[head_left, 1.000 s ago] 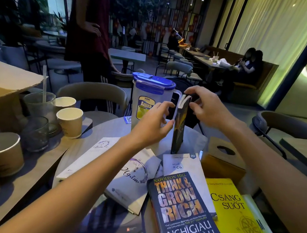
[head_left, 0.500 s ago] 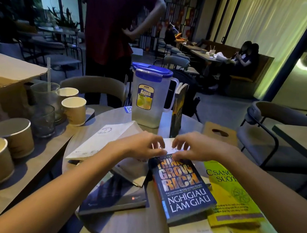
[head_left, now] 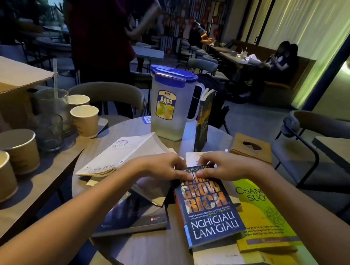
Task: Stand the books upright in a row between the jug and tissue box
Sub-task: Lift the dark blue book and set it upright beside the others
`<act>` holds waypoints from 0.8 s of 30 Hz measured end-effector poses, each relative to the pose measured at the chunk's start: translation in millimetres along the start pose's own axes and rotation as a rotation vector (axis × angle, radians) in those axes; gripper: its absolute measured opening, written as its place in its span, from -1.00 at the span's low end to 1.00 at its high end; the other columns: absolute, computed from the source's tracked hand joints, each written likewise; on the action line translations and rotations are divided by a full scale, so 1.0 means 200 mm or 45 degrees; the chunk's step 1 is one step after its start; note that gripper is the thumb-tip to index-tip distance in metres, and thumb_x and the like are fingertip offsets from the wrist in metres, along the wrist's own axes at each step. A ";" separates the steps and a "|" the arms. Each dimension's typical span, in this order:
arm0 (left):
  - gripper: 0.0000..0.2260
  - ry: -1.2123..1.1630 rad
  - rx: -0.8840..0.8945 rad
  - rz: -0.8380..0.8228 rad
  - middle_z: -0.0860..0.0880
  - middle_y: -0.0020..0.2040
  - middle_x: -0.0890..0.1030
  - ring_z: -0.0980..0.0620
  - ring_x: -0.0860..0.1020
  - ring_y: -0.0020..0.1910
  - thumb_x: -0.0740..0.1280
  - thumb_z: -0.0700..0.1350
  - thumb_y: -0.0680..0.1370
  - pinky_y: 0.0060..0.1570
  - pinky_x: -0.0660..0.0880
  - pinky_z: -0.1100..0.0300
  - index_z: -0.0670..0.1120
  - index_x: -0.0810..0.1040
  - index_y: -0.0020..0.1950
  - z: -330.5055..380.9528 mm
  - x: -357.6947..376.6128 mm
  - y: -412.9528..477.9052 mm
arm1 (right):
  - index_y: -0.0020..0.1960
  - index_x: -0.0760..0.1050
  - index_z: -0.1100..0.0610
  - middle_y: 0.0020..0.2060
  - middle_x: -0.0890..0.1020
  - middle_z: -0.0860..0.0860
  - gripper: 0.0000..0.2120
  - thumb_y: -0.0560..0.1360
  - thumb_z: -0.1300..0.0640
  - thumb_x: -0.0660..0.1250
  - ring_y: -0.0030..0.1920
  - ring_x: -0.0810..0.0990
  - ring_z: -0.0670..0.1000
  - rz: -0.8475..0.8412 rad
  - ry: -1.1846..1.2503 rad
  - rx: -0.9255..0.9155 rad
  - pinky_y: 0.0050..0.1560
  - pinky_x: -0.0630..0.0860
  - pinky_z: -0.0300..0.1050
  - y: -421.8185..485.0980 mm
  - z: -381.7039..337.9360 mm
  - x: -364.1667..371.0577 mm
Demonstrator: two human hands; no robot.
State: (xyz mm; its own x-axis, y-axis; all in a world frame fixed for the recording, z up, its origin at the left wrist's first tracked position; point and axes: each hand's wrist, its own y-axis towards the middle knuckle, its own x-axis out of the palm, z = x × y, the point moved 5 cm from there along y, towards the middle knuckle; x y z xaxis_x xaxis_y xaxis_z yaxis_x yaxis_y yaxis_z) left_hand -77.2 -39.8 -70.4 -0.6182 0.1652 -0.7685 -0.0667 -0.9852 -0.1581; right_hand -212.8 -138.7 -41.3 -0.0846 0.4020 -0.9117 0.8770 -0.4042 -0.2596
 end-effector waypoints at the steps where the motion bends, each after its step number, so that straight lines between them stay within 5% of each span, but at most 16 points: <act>1: -0.63 -0.057 -0.004 0.010 -0.05 0.06 0.68 -0.01 0.62 0.01 0.35 0.16 0.57 0.02 0.57 0.08 -0.10 0.63 0.16 0.01 -0.01 -0.01 | 0.18 0.52 0.02 0.04 0.61 -0.09 -0.70 0.57 -0.14 0.35 0.07 0.59 -0.06 0.016 0.046 -0.017 0.01 0.51 -0.19 -0.01 0.00 -0.01; 7: -0.78 -0.527 0.050 0.041 -0.11 -0.06 0.69 0.02 0.69 -0.12 0.31 -0.02 0.63 -0.18 0.63 0.19 -0.17 0.59 0.06 0.13 -0.15 -0.09 | 0.26 0.55 -0.01 0.04 0.68 -0.07 -0.74 0.61 -0.05 0.33 0.05 0.67 -0.13 0.148 0.238 -0.163 0.07 0.62 -0.12 -0.10 -0.05 -0.16; 12: -0.73 -0.531 0.189 0.447 -0.12 -0.06 0.72 -0.06 0.70 -0.06 0.33 0.02 0.60 -0.06 0.64 0.09 -0.16 0.64 0.10 0.28 -0.41 -0.10 | 0.25 0.54 0.07 0.05 0.65 -0.01 -0.78 0.62 0.14 0.31 0.05 0.67 -0.11 0.405 0.386 -0.269 -0.06 0.64 -0.18 -0.17 -0.09 -0.46; 15: -0.76 -0.606 0.280 0.600 -0.11 -0.05 0.73 0.06 0.69 -0.09 0.41 -0.03 0.57 -0.18 0.59 0.26 -0.16 0.66 0.12 0.36 -0.53 -0.11 | 0.24 0.54 0.11 0.10 0.63 0.07 -0.79 0.61 0.22 0.32 0.08 0.69 -0.03 0.573 0.425 -0.329 0.00 0.68 -0.06 -0.18 -0.07 -0.64; 20: -0.79 -0.334 0.332 1.026 -0.06 -0.16 0.73 0.03 0.70 -0.19 0.49 -0.04 0.51 -0.14 0.66 0.02 -0.15 0.69 0.03 0.46 -0.60 -0.04 | 0.18 0.57 0.09 0.19 0.56 0.09 -0.81 0.60 0.25 0.34 0.20 0.60 0.09 0.803 0.300 -0.331 0.10 0.66 0.12 -0.15 0.01 -0.80; 24: -0.79 -0.218 0.311 1.208 -0.03 -0.17 0.70 0.06 0.68 -0.21 0.48 -0.03 0.50 -0.19 0.65 0.02 -0.13 0.68 0.04 0.47 -0.57 0.06 | 0.19 0.58 0.06 0.18 0.57 0.02 -0.77 0.58 0.27 0.36 0.21 0.54 0.05 0.876 0.172 -0.262 0.15 0.57 0.01 -0.08 0.07 -0.83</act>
State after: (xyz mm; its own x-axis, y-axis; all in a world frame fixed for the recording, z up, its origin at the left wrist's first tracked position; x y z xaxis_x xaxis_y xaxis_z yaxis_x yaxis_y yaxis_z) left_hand -80.8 -75.0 73.1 -0.6020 -0.6865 -0.4078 0.3666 -0.6914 0.6226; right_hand -218.5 -210.6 109.5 0.5651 0.2155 -0.7964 0.7828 -0.4448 0.4351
